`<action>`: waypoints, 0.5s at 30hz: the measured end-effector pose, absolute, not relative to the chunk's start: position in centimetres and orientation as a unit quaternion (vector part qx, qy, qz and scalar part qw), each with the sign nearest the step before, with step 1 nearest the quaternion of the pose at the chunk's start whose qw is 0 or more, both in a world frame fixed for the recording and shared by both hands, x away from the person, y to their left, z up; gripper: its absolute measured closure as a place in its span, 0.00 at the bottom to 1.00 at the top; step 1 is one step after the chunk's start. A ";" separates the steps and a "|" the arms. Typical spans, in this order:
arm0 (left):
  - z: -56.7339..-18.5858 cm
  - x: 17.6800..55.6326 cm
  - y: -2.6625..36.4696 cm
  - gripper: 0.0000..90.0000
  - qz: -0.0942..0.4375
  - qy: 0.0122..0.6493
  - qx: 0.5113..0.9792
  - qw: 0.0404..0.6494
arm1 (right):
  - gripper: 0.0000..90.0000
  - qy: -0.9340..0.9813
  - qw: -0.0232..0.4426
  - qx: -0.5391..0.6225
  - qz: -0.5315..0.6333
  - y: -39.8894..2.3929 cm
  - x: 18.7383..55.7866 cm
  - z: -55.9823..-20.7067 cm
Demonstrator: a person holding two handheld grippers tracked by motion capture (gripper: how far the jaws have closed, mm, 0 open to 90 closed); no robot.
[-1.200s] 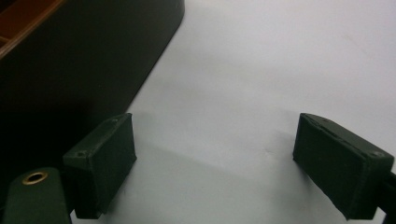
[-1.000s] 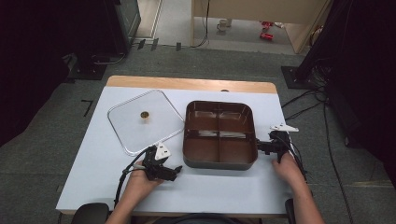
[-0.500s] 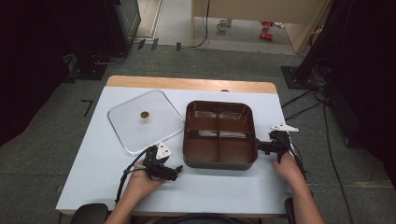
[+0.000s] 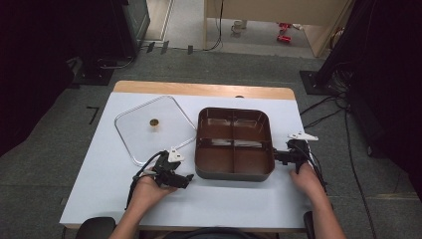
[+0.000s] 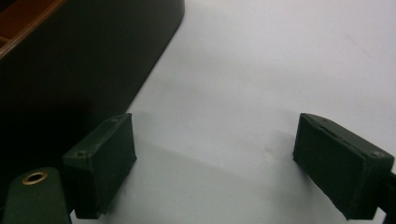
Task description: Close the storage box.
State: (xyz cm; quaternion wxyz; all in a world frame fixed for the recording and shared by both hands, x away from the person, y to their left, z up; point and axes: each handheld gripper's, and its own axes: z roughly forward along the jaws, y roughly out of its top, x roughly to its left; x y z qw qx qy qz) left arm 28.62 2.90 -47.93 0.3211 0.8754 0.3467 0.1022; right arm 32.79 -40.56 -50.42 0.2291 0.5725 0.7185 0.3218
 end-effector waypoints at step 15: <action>-46.5 29.4 3.9 0.26 0.069 0.350 0.866 0.352 | 0.14 0.718 0.229 0.573 0.322 -40.6 32.8 -50.4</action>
